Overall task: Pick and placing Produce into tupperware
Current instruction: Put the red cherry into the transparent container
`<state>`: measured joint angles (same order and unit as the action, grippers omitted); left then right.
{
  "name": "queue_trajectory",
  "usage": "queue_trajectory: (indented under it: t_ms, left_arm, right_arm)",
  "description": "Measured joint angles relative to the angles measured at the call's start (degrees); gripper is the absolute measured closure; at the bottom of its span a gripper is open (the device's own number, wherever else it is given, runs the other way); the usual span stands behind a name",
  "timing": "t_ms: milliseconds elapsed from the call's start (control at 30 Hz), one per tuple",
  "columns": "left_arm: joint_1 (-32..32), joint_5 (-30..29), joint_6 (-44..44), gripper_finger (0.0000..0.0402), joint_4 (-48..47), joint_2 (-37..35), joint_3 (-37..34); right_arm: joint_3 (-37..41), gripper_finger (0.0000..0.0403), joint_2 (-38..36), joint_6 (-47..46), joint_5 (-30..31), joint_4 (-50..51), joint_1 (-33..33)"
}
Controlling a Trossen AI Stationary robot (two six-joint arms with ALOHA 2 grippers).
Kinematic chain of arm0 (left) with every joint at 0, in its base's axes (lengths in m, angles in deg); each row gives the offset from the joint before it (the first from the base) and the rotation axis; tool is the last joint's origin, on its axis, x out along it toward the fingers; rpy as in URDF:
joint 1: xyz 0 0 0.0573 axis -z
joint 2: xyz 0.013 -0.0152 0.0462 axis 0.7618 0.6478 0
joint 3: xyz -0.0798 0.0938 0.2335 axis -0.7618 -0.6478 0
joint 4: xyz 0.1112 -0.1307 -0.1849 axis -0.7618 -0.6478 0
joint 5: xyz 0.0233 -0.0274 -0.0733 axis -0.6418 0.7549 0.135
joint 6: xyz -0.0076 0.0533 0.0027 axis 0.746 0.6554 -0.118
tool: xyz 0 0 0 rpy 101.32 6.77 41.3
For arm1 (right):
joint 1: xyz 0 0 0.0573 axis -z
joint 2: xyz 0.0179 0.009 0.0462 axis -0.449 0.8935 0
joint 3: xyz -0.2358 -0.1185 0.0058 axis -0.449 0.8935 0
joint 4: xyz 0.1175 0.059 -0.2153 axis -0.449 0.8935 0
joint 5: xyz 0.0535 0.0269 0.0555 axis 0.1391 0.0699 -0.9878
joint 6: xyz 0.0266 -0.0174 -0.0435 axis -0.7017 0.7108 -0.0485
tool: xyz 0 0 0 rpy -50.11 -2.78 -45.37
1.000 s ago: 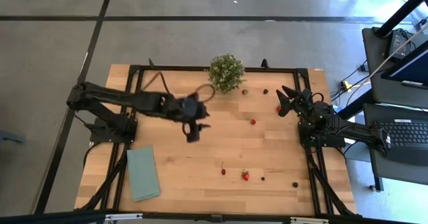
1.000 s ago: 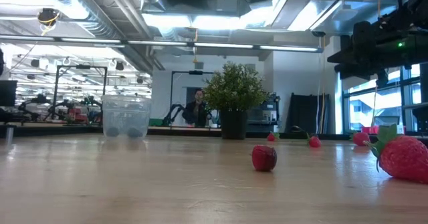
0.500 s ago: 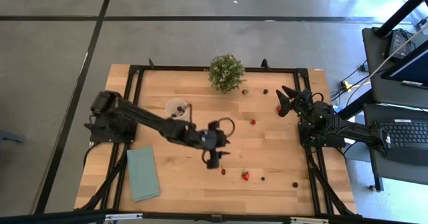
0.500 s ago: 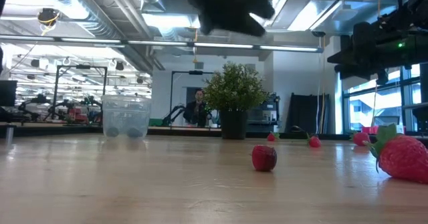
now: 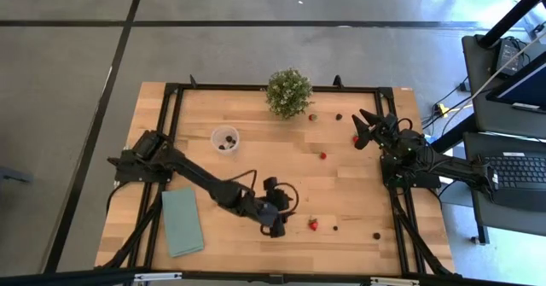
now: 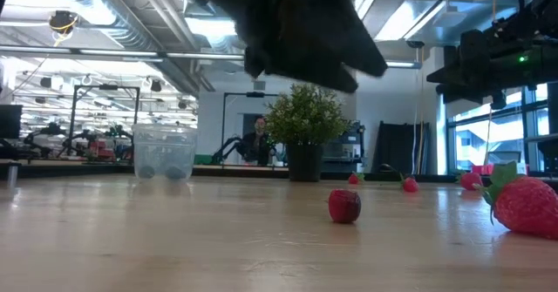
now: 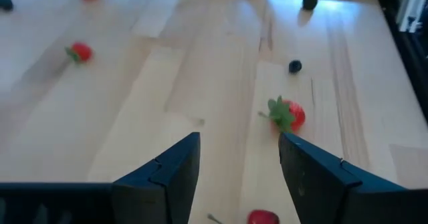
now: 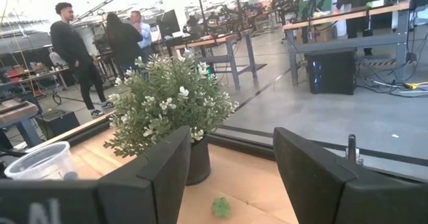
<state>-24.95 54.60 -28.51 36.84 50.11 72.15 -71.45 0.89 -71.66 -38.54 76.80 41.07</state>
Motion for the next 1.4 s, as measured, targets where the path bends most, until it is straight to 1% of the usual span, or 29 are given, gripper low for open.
queue_trajectory:
  t_ms: [133, 333, 567, 900, 1033, 1400]
  left_arm:
    - [2.05, -2.37, -3.93, 0.0207, 2.28, 3.13, 0.0]
    - [3.54, -2.14, -7.81, 0.0207, 2.63, 7.72, 0.0]
    - [4.08, -2.78, -9.2, 0.0207, 4.72, 11.8, 0.0]
    - [4.26, -3.01, -10.23, 0.0207, 3.76, 12.21, 0.0]
    - [4.32, -1.77, -10.77, 0.0207, 3.65, 12.17, 0.0]
    - [5.03, -1.09, -10.76, 0.0207, 3.6, 12.17, 0.0]
  right_arm:
    - [-0.02, 0.0186, 0.0, 0.01, -0.09, 0.0, -0.01]
    - [-0.01, 0.0186, -0.02, 0.02, -0.11, 0.0, 0.0]
    - [-0.01, 0.0186, 0.0, 0.02, -0.13, 0.0, -0.01]
    - [-0.02, 0.0186, 0.0, 0.0, -0.35, 0.0, -0.02]
    - [-0.02, 0.0186, 0.0, 0.02, -0.39, 0.0, -0.02]
    - [-0.02, 0.0186, 0.0, 0.0, -0.43, 0.0, -0.02]
